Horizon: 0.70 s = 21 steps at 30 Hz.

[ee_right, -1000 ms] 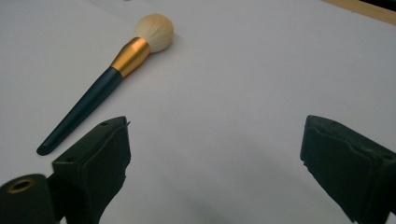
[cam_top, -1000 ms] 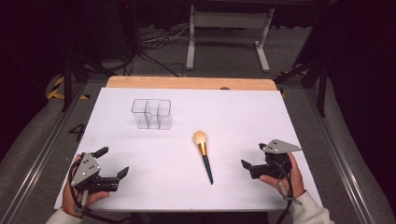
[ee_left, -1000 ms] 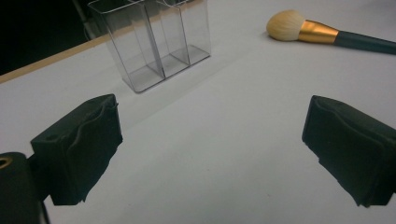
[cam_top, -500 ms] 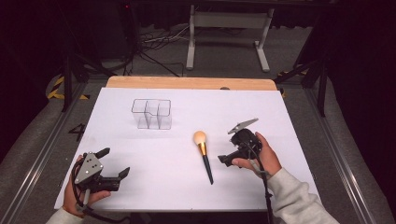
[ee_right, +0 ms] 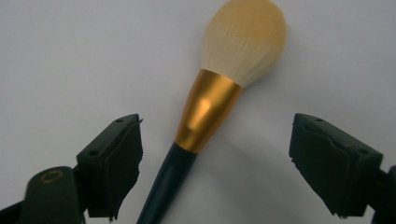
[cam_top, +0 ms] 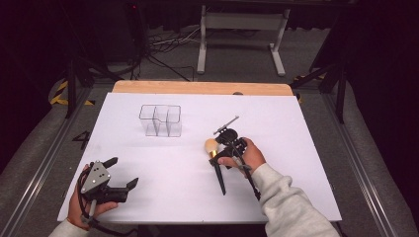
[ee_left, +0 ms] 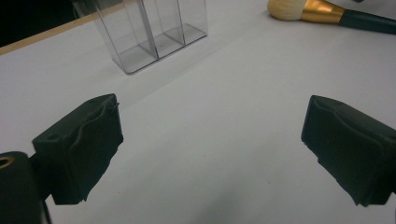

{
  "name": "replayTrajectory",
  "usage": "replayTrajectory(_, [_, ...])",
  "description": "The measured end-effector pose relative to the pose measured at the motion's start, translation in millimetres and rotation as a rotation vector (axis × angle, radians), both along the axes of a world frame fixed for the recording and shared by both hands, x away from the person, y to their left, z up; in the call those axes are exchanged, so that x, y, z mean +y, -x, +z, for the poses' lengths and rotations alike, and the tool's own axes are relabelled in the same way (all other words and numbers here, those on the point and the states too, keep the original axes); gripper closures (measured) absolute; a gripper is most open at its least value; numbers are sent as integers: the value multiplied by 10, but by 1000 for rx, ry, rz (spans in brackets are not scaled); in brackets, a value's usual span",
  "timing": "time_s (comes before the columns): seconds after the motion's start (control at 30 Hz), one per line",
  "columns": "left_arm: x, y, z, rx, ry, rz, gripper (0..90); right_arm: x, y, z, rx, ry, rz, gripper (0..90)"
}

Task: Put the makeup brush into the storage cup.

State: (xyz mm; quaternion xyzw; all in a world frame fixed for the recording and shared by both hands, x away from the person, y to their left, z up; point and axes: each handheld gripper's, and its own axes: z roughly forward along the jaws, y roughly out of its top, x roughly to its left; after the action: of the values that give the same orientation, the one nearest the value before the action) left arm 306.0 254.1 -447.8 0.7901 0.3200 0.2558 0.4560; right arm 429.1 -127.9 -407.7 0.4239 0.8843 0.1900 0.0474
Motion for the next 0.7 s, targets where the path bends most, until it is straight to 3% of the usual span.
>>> replayTrajectory(0.1, [-7, -1, -4, 6, -8, 5, 60, 84, -82, -61, 16, 16, -17, 186])
replayTrajectory(0.3, [-8, -3, -9, 5, -12, 1, 60, 211, -191, -196, 38, 64, -16, 290])
replayTrajectory(0.47, [-17, -7, -14, 14, -16, -8, 62, 239, -194, -187, -7, 86, -33, 474])
replayTrajectory(0.57, [-24, -9, -18, 24, -12, -13, 71, 251, -164, -194, -35, 94, -28, 534])
replayTrajectory(0.63, [-30, -14, -22, 30, -14, -16, 75, 237, -164, -187, -40, 95, -11, 614])
replayTrajectory(0.7, [-32, -17, -25, 30, -18, -17, 75, 225, -169, -184, -36, 90, -13, 634])
